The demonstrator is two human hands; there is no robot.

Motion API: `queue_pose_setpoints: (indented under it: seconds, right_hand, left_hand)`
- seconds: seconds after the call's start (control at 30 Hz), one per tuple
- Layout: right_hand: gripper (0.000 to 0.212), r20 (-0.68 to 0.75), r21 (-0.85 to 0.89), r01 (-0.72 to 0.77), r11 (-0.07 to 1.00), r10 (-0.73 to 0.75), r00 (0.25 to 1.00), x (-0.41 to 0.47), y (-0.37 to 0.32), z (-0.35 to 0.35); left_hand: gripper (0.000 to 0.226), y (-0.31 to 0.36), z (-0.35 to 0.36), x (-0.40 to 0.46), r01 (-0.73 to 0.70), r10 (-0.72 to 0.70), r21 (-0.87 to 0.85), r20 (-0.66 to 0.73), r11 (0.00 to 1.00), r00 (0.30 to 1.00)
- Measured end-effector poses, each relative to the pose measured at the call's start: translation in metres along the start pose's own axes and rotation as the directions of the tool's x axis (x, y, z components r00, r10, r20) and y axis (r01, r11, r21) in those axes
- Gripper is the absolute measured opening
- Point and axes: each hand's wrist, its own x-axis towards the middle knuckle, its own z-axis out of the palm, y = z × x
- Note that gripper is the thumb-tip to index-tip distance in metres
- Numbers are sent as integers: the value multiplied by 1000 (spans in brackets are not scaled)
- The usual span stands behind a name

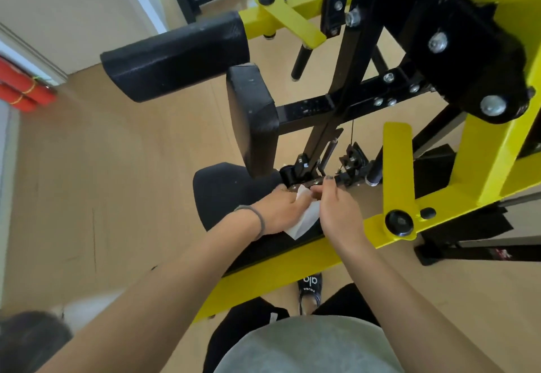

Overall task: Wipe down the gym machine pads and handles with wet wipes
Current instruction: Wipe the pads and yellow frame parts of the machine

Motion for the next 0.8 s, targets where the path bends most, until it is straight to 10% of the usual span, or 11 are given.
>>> queue_pose_setpoints:
  seconds: [0.1,0.27,0.6,0.8]
  right_hand:
    - [56,-56,29,3,1000,-2,998,-1,2,5]
    - [58,-141,3,-25,1000,25,990,-4,-1,5]
    - [58,-184,20,-111,994,112,976,-2,0,12]
    - [60,-208,-21,-99,995,93,974,-2,-1,10]
  left_hand:
    - [30,-13,2,-9,-149,143,-34,-150,988,978]
    - [41,-10,5,-25,-265,265,-26,-26,964,964]
    - [48,-94,-17,33,332,-213,-84,615,939,759]
    - [43,6,1,42,54,57,-267,391,962,919]
